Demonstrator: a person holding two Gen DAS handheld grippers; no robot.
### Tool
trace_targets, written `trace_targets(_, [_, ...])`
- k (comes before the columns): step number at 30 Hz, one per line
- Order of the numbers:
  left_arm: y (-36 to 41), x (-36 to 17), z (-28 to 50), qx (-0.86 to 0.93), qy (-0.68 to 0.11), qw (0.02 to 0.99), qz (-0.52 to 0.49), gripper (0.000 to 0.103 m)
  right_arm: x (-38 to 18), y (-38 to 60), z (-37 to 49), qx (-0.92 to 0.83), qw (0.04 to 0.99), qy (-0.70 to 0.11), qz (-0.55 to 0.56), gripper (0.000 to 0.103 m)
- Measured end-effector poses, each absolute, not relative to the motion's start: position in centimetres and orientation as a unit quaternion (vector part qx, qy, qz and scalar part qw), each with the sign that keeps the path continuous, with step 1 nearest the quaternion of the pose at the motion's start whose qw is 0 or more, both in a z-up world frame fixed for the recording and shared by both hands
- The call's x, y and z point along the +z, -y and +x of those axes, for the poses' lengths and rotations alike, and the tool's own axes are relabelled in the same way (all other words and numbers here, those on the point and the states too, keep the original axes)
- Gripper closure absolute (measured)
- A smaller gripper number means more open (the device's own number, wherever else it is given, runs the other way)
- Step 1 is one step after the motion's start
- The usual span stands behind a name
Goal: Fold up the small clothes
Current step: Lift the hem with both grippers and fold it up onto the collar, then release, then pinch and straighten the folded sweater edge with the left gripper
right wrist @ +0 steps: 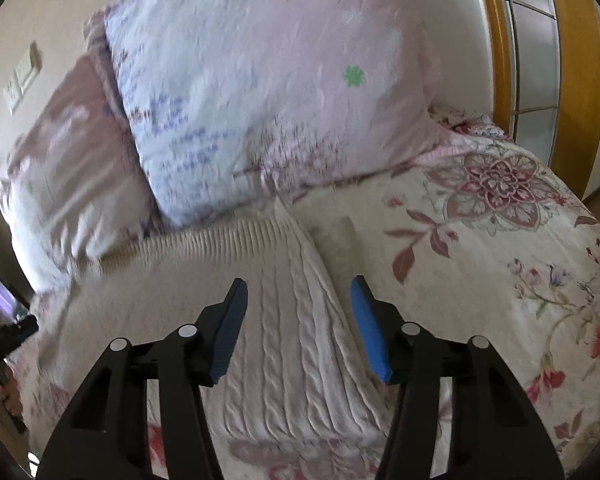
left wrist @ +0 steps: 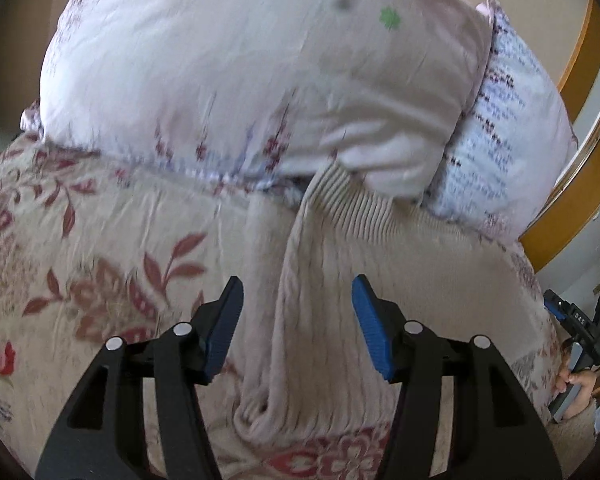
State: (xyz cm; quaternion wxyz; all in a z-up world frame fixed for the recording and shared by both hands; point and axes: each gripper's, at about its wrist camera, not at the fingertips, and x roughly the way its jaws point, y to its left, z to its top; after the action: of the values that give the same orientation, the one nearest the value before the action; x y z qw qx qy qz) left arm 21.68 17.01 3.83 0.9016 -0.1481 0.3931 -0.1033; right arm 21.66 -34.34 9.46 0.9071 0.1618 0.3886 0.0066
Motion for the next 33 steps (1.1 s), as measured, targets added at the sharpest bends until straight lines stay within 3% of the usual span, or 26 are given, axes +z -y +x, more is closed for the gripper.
trace_targets(7, [-17.1,1.1,21.6,-0.106,-0.431,0.882,-0.160,0.065,7.1,35.1,21.3,-0.024,0.887,-0.437,0.147,0.055])
trace_targets(10, [-16.8,0.5,21.5,-0.103,-0.438,0.880,-0.152,0.070,6.0,34.9,21.4,-0.013,0.876,-0.459,0.145,0.074])
trace_targets(14, [-16.8,0.5,21.3,-0.109,-0.435,0.881,-0.149,0.083,6.2,34.4,20.8,-0.012,0.885,-0.446,0.130,0.089])
trace_targets(25, [-17.3,1.5,20.4,-0.130,-0.426,0.882,-0.153,0.092,9.6,34.0,18.8,-0.004,0.905,-0.404,0.132,0.093])
trace_targets(33, [-18.1,1.2,19.2,-0.140,-0.431,0.875,-0.173,0.094,7.0,34.7,18.2,-0.029,0.887,-0.440,0.137,0.094])
